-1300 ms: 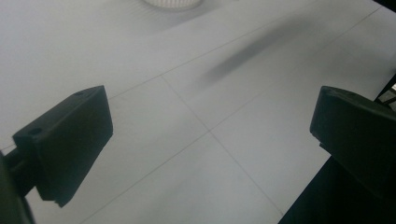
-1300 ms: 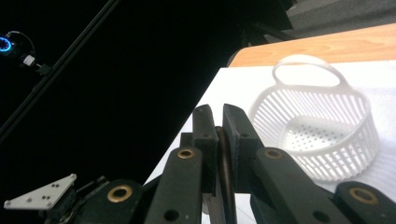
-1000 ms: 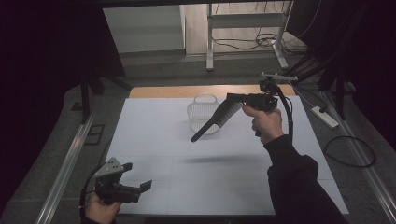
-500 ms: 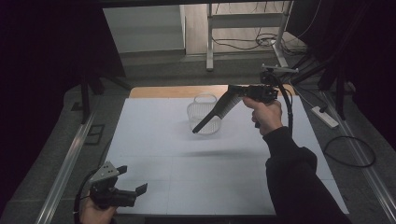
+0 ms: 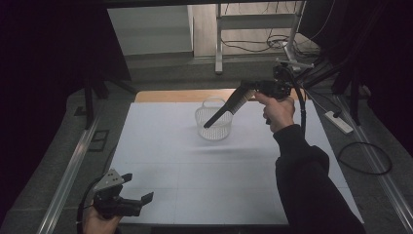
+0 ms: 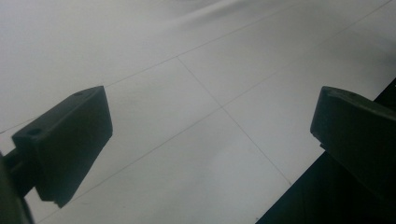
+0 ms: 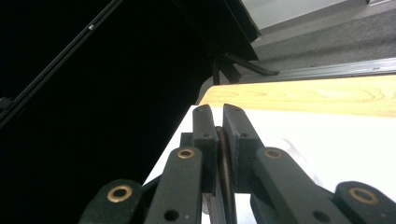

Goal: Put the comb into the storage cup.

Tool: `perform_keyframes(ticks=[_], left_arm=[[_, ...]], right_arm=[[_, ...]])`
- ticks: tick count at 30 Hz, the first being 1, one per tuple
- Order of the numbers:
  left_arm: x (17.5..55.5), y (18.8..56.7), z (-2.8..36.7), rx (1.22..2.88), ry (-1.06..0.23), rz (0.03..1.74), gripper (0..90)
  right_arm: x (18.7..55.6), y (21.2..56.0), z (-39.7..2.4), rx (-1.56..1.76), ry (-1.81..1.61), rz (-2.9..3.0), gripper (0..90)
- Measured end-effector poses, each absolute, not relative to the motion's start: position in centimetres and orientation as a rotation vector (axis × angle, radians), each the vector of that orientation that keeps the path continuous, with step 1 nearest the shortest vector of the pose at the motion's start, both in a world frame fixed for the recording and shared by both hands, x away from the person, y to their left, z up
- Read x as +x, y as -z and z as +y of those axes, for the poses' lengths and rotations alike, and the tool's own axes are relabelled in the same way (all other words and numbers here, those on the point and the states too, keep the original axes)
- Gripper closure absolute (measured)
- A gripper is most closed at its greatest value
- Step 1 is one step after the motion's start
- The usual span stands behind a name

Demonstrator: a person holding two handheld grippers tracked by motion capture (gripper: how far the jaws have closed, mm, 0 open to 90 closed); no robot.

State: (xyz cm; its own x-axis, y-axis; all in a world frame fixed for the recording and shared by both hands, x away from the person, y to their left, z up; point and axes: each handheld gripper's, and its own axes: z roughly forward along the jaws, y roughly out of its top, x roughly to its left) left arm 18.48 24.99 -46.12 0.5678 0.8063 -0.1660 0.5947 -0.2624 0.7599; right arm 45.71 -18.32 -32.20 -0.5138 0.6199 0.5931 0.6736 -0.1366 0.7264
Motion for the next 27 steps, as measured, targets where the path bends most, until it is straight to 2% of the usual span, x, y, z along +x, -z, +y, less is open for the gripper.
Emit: perform_keyframes(ticks=[27], left_arm=[[18.7,46.2,24.8,1.996,-0.314,1.133,0.0]], right_arm=[[47.8,32.8,-17.4,-1.603,1.805,-2.096,84.1]])
